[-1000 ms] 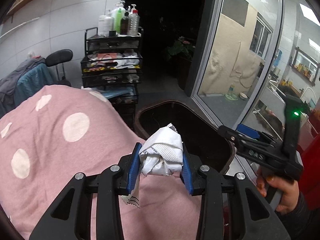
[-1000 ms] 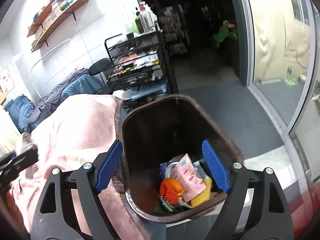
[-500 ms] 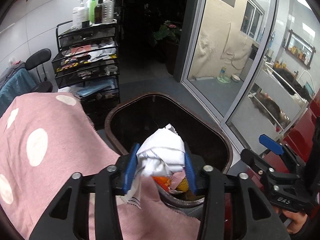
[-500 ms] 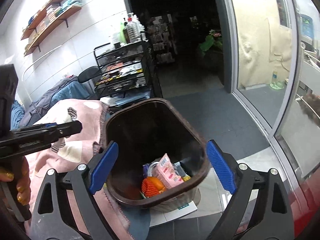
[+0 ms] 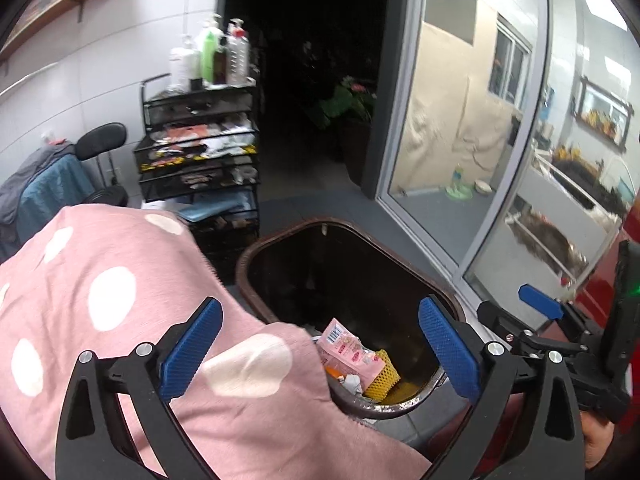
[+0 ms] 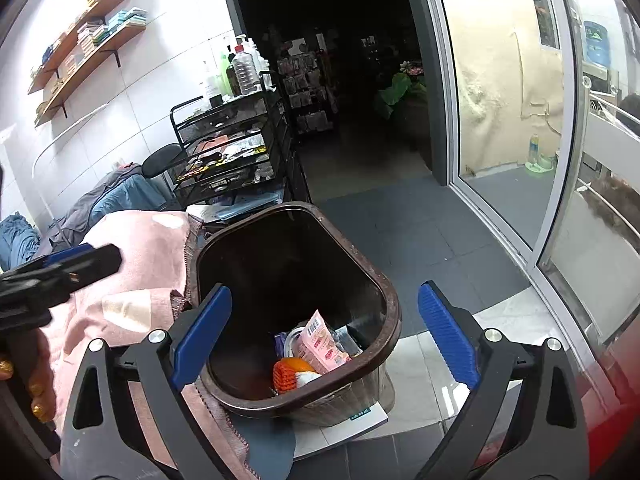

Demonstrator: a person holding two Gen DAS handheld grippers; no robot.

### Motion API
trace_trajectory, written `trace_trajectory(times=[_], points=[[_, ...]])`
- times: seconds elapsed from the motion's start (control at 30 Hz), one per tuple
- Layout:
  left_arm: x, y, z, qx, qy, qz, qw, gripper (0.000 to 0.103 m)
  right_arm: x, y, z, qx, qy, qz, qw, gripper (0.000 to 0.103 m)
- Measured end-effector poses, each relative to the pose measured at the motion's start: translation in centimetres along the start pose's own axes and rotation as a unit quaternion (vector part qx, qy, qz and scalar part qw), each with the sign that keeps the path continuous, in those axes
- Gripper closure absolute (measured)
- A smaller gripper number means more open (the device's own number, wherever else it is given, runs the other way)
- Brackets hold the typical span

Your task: Collect trash

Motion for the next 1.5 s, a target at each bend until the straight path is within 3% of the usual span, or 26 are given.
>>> trace_trajectory(times=[0.3,0.6,0.8,1.13,1.5], points=[[1.2,-6.5,-2.1,-0.07,-0.019,0.063,0.9954,0.005,-0.2,-1.9,-2.8,-0.029,-0.014,0.026,0.999,0.006],[4.5,-12.5,-5.5,-0.166,-0.058,0.098,0.9796,0.005,0.3,-5.5,-7.4,-0.076,-0.041,0.068,0.994,0.006],[6.6,-15.5,-6.2,-0.211,-0.071,0.116,0.968,0.005,1.2,-8.3,-10.2,-0.1,-0.068,0.098,0.988,0.006],[9.3,-18.2,-5.5,-0.238,-0.076,0.138,0.9584,0.005,3.4,-12.5,-13.0,-0.139,-0.093,0.126,0.978,0.006],[10.6,-19.3,-4.4,-0.24,-0.079,0.158,0.9546,0.005,4.7,-14.5,-13.6,-0.158,-0.107,0.133,0.973,0.006]])
Point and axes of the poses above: each gripper's, at about its wrist camera, not at the fingertips, and y roughly the way its jaws point, z to its right, x to its underside, the point moved 8 cm from there along y, roughly the way its jaws point, and after that the axes turned 15 degrees about x, right-handed, at the moved point
